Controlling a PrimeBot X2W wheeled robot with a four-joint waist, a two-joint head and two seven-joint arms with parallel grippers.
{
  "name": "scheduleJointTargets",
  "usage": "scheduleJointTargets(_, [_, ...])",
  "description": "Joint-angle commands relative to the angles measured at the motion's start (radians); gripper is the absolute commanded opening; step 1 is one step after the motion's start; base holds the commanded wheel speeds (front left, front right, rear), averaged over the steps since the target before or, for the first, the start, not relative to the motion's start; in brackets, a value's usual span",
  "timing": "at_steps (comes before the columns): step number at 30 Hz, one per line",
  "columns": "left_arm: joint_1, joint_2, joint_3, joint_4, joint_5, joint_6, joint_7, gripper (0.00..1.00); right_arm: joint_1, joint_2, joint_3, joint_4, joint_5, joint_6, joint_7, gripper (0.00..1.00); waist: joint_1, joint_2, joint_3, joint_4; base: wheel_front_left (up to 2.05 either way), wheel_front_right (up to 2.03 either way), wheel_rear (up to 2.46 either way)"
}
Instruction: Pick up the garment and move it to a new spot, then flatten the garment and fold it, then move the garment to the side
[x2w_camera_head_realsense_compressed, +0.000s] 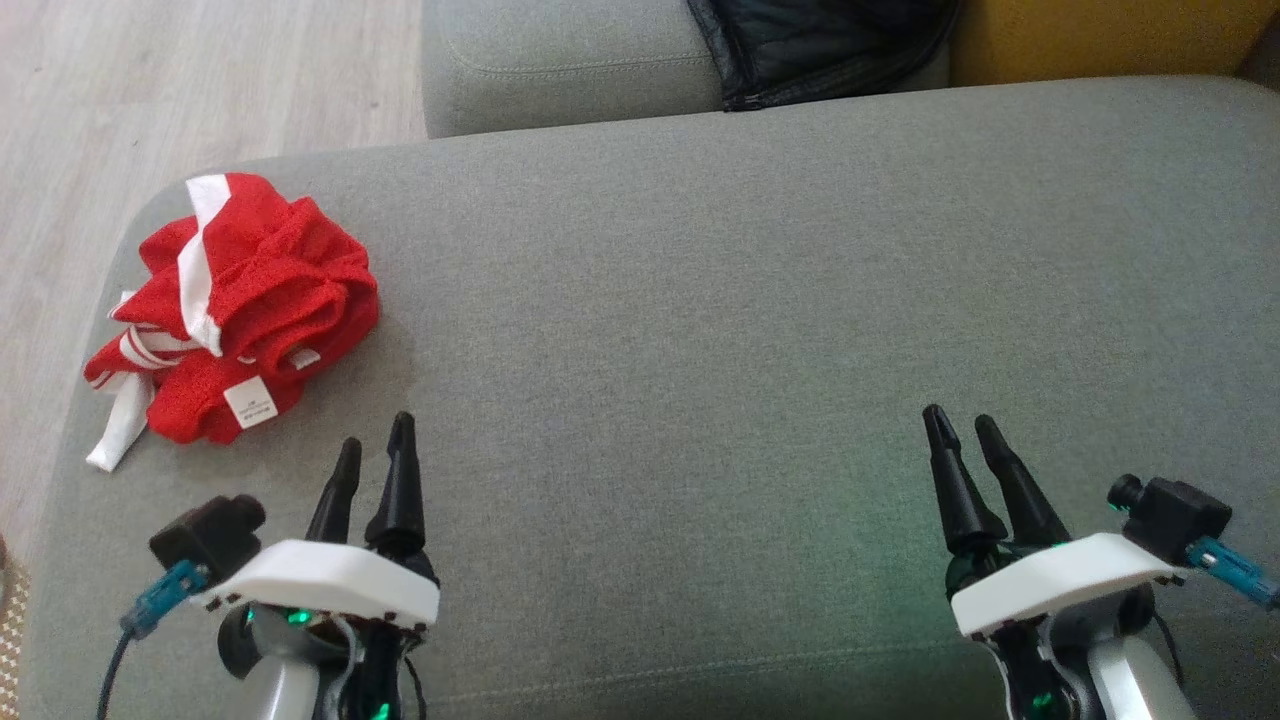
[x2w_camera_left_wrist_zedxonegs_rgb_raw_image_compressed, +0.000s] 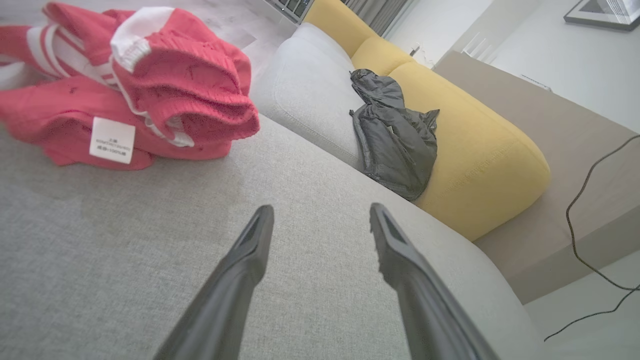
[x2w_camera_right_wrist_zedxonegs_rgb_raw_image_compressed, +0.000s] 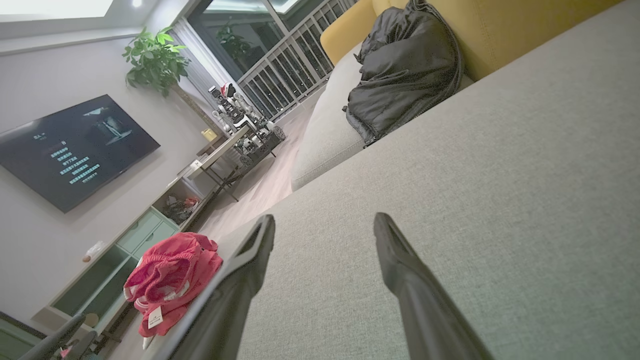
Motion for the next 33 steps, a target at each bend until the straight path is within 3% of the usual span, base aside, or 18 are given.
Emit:
scheduleJointTargets(1, [-0.054, 0.013, 0.009, -0.044, 0.036, 0.006, -0.013, 1.00, -0.051, -0.010, 0.017, -0.045, -0.036, 0.005, -0.015, 1.00, 0.0000, 0.0000, 0.001, 0.000, 0.00, 0.00, 0.00])
scheduleJointTargets(33, [-0.051, 0.025, -0.082, -0.102, 0.416, 0.093, -0.103, 1.00, -0.047, -0.011, 0.039, -0.103, -0.405, 0.007, -0.105, 1.00, 0.0000, 0.0000, -0.011, -0.012, 0.00, 0.00, 0.00])
